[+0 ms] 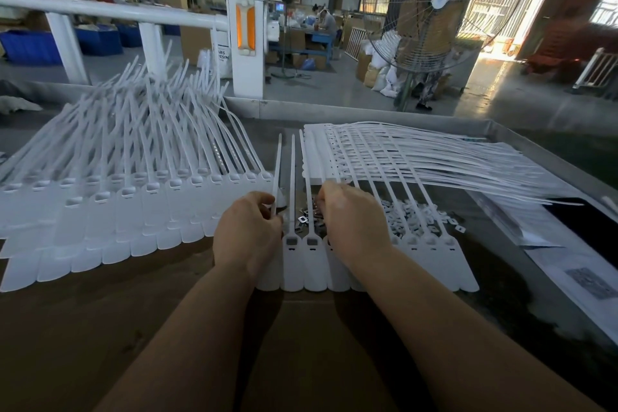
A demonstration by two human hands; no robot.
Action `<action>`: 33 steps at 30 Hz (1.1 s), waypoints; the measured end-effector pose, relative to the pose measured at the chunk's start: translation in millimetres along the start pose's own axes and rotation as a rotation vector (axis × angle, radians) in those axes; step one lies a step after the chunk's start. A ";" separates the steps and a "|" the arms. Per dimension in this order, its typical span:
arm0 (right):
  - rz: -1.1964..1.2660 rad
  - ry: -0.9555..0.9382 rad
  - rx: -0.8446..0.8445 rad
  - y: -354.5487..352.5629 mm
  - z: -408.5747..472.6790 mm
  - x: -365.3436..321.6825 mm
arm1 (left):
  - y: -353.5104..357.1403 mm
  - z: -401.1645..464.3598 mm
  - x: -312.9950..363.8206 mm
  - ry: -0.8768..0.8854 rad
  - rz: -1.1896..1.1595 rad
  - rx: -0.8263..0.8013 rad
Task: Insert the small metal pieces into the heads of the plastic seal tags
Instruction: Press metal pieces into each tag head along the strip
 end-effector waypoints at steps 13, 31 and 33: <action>0.368 0.201 0.044 -30.9 -13.9 27.9 | 1.2 0.3 -1.6 -0.011 0.010 0.009; 0.405 0.296 0.132 -30.3 -14.7 46.4 | -0.6 0.5 0.4 -0.017 0.000 -0.019; 0.418 0.288 0.148 -31.6 -14.3 45.9 | -0.7 0.4 0.2 -0.017 -0.003 -0.017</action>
Point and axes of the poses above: each hand's wrist, its own z-axis towards the middle knuckle, its own y-axis out of the palm, x = y × z, the point moved 1 cm from there along z, towards the middle knuckle, and after that the axes turned 12 degrees about z, right-handed, at the moved point
